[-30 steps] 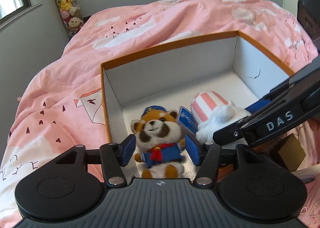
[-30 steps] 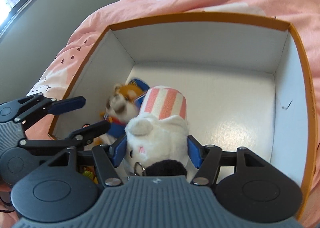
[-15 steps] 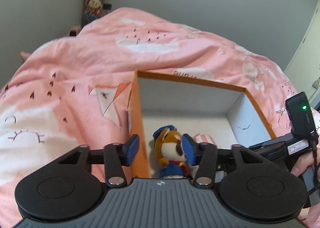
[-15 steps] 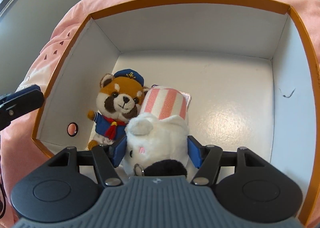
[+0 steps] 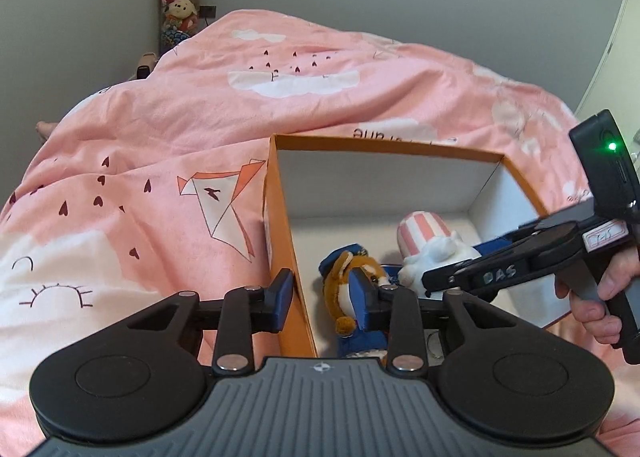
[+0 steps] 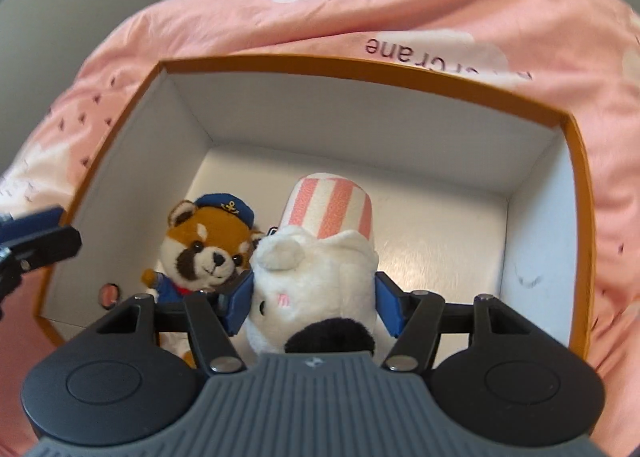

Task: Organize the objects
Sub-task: 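Lower the white plush into the box beside the red panda, open right gripper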

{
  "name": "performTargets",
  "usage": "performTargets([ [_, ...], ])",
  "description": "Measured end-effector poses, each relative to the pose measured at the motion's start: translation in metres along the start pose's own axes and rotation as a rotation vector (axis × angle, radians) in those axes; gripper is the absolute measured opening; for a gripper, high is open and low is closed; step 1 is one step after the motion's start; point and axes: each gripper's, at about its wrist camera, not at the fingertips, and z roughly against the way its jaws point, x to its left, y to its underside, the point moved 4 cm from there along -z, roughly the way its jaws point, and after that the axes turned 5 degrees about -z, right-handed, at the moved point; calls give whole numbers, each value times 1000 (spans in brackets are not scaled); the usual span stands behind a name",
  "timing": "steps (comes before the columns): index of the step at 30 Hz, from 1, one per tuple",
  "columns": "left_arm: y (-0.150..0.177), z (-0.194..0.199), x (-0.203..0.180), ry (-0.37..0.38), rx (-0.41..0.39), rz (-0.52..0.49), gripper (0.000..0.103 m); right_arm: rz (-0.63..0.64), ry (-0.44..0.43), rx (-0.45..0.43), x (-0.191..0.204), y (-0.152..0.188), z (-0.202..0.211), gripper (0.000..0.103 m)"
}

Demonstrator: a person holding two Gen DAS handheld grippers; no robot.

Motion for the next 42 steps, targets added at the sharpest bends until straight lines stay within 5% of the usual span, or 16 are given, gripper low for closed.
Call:
performTargets([
  [6, 2, 0, 4, 5, -7, 0, 24, 186, 2, -11, 30, 1, -10, 64],
  [11, 1, 0, 9, 39, -6, 26, 24, 219, -85, 58, 48, 11, -10, 63],
  [18, -7, -2, 5, 49, -24, -9, 21, -22, -240, 155, 22, 18, -6, 63],
  [25, 3, -7, 1, -25, -8, -24, 19, -249, -367, 264, -12, 22, -33, 65],
  [35, 7, -4, -9, -95, -31, -72, 19, -9, -163, 132, 12, 29, 0, 77],
  [42, 7, -4, -6, -80, -33, -66, 19, 95, -145, 88, 10, 31, 15, 55],
])
